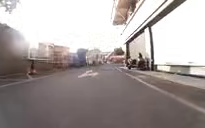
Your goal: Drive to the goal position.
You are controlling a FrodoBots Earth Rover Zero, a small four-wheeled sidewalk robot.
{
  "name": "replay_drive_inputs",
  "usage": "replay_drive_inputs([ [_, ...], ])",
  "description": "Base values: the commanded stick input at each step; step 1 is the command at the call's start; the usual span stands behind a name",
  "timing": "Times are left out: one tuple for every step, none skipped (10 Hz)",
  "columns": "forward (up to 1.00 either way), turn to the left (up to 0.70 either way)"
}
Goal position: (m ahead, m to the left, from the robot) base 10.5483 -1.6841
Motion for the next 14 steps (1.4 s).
replay_drive_inputs([
  [0.70, 0.00],
  [0.70, 0.00],
  [0.70, 0.00],
  [0.70, 0.00],
  [0.70, 0.00],
  [0.70, 0.00],
  [0.70, 0.00],
  [0.70, 0.00],
  [0.70, 0.00],
  [0.70, 0.00],
  [0.70, 0.00],
  [0.70, 0.00],
  [0.70, 0.00],
  [0.70, 0.00],
])
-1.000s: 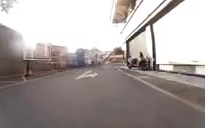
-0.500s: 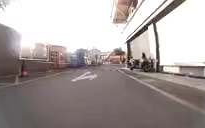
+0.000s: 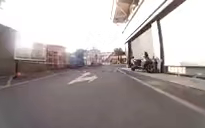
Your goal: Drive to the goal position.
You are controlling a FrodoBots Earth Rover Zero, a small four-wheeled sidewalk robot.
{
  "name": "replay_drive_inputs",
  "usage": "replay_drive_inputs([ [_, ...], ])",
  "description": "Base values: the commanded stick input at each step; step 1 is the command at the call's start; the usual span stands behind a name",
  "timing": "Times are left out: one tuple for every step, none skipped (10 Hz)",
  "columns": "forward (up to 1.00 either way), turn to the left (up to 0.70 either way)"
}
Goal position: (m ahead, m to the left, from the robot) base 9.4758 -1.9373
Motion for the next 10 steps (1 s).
replay_drive_inputs([
  [0.70, 0.00],
  [0.70, 0.00],
  [0.70, 0.00],
  [0.70, 0.00],
  [0.70, 0.00],
  [0.70, 0.00],
  [0.70, 0.00],
  [0.70, 0.00],
  [0.70, 0.00],
  [0.70, 0.00],
])
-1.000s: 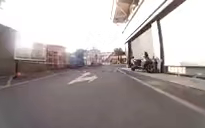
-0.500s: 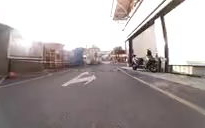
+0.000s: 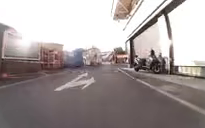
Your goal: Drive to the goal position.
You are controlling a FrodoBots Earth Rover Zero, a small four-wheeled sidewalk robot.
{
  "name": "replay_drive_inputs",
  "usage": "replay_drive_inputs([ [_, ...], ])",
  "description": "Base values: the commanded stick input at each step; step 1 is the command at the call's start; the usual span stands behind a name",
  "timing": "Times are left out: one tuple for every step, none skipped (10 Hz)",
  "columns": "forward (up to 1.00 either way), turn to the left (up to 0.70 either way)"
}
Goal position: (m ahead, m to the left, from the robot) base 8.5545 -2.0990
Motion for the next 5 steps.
replay_drive_inputs([
  [0.70, 0.00],
  [0.70, 0.00],
  [0.70, 0.00],
  [0.70, 0.00],
  [0.70, 0.00],
])
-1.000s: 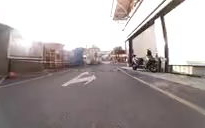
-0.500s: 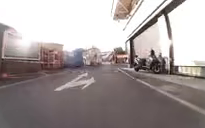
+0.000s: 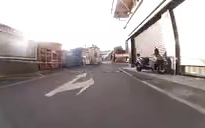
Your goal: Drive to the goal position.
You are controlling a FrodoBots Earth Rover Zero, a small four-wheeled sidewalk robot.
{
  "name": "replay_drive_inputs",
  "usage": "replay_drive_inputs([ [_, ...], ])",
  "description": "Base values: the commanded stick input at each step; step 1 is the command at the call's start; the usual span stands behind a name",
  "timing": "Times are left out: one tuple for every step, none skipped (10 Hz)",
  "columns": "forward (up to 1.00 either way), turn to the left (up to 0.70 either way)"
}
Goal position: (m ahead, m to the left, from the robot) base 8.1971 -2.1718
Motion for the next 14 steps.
replay_drive_inputs([
  [0.70, 0.00],
  [0.70, -0.01],
  [0.70, -0.08],
  [0.70, -0.14],
  [0.70, -0.07],
  [0.70, 0.00],
  [0.70, 0.00],
  [0.70, 0.00],
  [0.70, 0.00],
  [0.70, 0.00],
  [0.70, 0.00],
  [0.70, 0.00],
  [0.70, 0.00],
  [0.70, 0.00],
])
